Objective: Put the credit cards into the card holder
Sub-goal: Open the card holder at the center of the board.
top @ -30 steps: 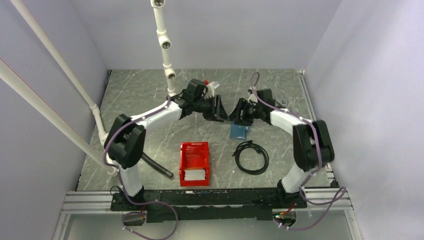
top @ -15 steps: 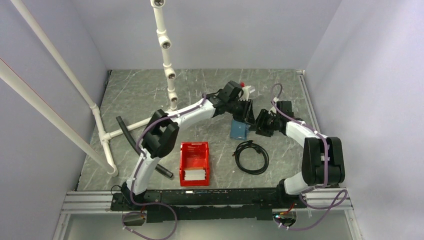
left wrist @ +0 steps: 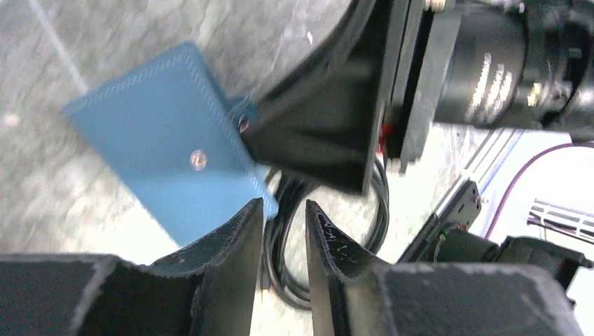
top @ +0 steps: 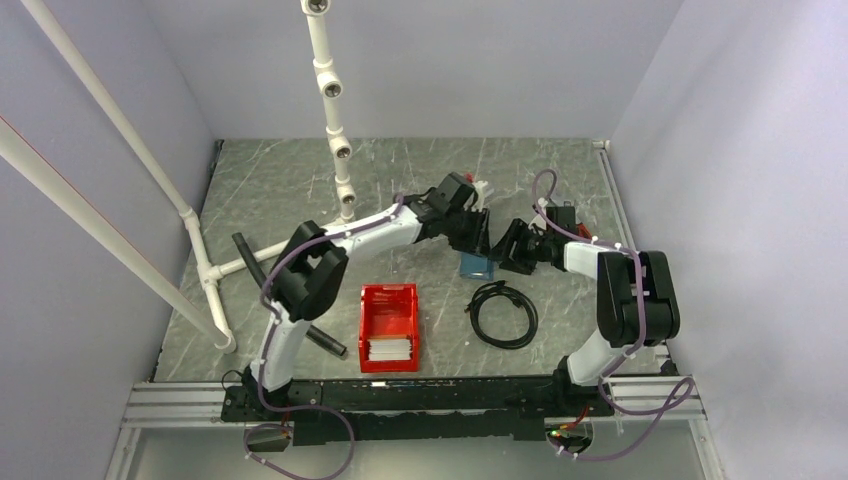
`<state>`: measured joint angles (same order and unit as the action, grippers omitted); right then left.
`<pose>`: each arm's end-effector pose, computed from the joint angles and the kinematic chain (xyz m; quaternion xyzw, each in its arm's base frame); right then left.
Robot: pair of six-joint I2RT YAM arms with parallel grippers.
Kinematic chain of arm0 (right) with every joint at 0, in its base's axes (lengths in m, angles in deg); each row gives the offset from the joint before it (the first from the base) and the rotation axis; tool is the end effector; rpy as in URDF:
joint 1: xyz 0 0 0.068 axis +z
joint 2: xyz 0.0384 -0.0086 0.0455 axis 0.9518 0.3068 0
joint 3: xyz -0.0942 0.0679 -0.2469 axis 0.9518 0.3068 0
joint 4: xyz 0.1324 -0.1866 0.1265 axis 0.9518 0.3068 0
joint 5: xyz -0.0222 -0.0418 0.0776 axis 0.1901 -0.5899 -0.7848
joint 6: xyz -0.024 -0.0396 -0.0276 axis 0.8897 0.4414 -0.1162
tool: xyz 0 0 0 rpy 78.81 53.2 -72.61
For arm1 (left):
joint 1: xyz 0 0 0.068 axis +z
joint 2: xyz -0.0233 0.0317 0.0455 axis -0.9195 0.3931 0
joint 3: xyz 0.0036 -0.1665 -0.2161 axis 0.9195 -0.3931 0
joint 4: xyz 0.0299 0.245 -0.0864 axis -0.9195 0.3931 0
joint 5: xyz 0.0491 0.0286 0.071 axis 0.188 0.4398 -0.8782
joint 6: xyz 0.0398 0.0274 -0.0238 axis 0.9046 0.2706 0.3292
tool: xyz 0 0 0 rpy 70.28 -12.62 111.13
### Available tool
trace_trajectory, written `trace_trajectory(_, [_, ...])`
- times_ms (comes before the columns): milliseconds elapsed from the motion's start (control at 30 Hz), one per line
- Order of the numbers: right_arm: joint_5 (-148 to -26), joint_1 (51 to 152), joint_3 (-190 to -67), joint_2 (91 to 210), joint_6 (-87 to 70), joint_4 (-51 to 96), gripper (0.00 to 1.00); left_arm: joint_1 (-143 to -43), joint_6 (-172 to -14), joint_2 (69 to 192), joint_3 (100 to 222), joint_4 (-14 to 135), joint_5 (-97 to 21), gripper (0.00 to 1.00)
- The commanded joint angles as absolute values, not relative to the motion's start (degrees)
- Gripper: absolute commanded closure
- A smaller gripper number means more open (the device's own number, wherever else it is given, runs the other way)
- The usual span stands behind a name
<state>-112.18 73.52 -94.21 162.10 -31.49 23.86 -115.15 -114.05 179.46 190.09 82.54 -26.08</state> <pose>0.2937 0.0264 0.1392 0.1384 0.9043 0.3408 0.2166 0.3212 -0.3791 0.2162 0.1958 0.8850 -0.3761 0.1922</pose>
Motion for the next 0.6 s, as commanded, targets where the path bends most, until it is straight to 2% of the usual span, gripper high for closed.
trace_trajectory(0, [-113.85, 73.28, -94.51, 164.69, -33.24, 16.92, 0.45, -113.27, -115.98, 168.84, 181.86, 78.52, -24.79, 0.66])
trace_trajectory(33, [-113.53, 73.28, -94.50, 165.17, -33.48, 16.61, 0.48, -112.67, -116.53, 167.56, 180.14, 77.60, -23.90, 0.67])
trace_trajectory(100, [-112.91, 73.28, -94.69, 165.97, -33.33, 16.13, 0.59, -111.79, -116.97, 165.53, 177.23, 76.95, -23.12, 0.67])
trace_trajectory(167, [-112.28, 73.47, -95.43, 165.99, -32.55, 16.95, 0.80, -111.35, -116.61, 163.83, 175.07, 77.34, -23.50, 0.67])
trace_trajectory(200, [-111.21, 74.21, -95.87, 165.34, -31.76, 17.92, 0.86, -111.22, -116.43, 163.07, 174.31, 77.60, -23.52, 0.67])
trace_trajectory(300, [-108.35, 76.65, -97.34, 160.72, -29.30, 22.28, 0.99, -110.86, -115.85, 160.48, 172.36, 78.15, -23.43, 0.67])
trace_trajectory(433, [-106.42, 79.78, -98.92, 153.92, -28.91, 27.71, 1.00, -109.86, -115.85, 157.56, 169.47, 77.26, -23.36, 0.67])
trace_trajectory(567, [-104.00, 83.73, -101.51, 151.98, -28.44, 31.40, 1.00, -107.60, -117.54, 155.90, 166.06, 74.31, -21.39, 0.68])
